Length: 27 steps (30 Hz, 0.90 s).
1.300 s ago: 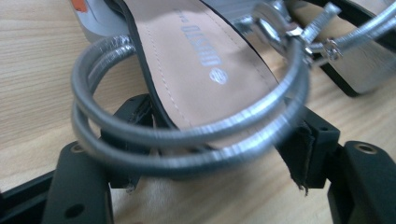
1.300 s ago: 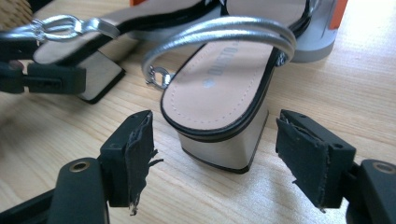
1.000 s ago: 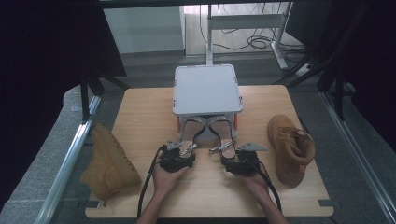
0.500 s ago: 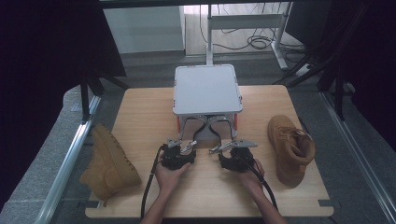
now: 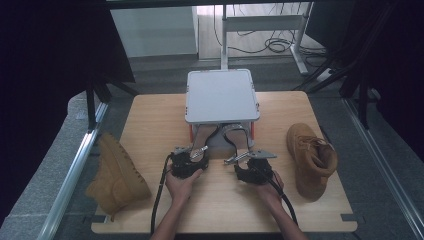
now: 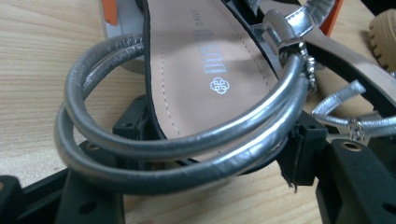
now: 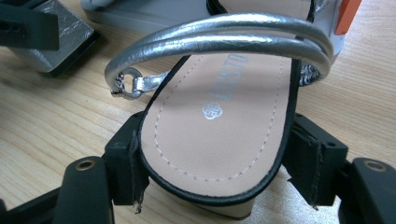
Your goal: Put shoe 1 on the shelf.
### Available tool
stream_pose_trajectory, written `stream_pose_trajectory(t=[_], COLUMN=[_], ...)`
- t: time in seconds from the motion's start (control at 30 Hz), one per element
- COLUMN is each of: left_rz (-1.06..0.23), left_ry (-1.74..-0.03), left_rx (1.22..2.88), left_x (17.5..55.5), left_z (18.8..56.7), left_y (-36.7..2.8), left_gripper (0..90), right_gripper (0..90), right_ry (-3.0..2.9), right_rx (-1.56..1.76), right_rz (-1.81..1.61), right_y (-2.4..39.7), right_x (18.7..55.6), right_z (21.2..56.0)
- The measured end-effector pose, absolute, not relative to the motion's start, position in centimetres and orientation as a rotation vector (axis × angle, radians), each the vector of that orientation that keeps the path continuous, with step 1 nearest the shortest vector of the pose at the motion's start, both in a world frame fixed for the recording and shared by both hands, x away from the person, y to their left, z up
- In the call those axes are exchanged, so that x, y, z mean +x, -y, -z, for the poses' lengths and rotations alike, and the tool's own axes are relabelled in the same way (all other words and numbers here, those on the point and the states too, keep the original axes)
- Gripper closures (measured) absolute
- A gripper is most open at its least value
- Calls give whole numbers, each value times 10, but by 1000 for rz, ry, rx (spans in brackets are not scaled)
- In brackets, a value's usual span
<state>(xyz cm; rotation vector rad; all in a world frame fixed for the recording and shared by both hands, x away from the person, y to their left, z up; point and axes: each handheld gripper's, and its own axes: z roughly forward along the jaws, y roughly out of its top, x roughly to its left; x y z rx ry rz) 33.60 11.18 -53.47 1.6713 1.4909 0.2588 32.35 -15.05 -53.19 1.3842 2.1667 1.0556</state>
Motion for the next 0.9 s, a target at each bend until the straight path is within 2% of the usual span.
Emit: stream_pose_trajectory(t=[0.43, 0.9], left_rz=[-339, -422], left_ry=[-1513, -1560], left_rx=[1676, 1598], left_x=[346, 355], left_z=[527, 519], left_y=[-107, -104], left_gripper=[393, 409], right_gripper=[313, 314], right_ry=[-2171, -2174], right_rx=[1380, 1377], right_rz=[-1050, -1049], right_y=[151, 151], right_x=[323, 324], right_z=[532, 531])
